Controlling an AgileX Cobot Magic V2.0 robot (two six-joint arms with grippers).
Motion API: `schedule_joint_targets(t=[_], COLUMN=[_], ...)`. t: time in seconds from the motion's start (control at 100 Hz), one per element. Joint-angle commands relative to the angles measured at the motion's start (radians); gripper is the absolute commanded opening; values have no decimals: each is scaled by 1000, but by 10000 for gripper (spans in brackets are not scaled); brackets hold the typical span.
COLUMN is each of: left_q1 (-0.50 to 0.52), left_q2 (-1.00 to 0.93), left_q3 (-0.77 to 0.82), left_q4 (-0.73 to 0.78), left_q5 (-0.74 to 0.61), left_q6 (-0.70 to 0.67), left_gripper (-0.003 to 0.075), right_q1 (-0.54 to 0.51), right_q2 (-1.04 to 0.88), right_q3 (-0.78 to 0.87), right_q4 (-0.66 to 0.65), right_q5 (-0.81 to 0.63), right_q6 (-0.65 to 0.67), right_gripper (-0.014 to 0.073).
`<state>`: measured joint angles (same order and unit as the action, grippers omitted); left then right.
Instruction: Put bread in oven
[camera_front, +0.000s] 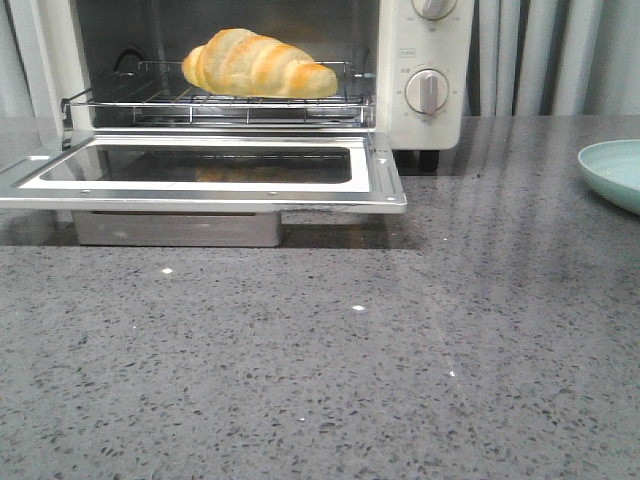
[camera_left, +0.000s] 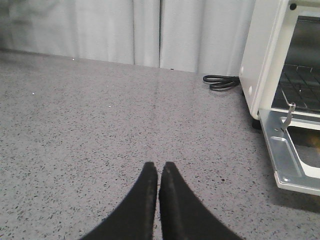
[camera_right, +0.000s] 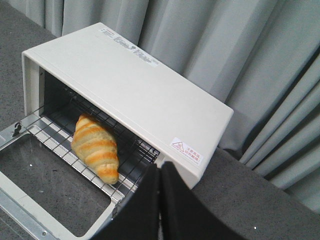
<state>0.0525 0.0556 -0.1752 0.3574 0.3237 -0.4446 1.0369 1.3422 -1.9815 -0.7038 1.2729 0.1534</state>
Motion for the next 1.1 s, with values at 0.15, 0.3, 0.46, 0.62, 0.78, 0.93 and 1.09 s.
schedule_joint_targets(t=[0.15,0.3,0.46,0.62,0.78,0.93,1.09], left_q1=[1,1,1,1,1,1,1], left_q2=[16,16,16,16,16,16,16], left_q3=[-29,-29,-29,-29,-29,-29,-29], left_q4=[-2,-2,-2,-2,-2,-2,-2], left_q5=[-66,-66,-68,-68,-68,-68,-70], left_q6=[-1,-1,-1,-1,-1,-1,-1], left_gripper=[-21,-21,-21,-21,-21,-21,-21], right_q1=[-28,-116,-233,-356,-492,-591,-640], right_q2=[-28,-67,-126,-207,-297,-392,-472], right_q3=[11,97,260,479,710,945,1139], right_q4=[33,175,298,384,494,573,619], right_q5=[-11,-102,-212,-408,-602,-823,-986], right_q6=[2,2,2,2,-9,-26,-98], right_gripper=[-68,-68,-68,-68,-68,-68,-68])
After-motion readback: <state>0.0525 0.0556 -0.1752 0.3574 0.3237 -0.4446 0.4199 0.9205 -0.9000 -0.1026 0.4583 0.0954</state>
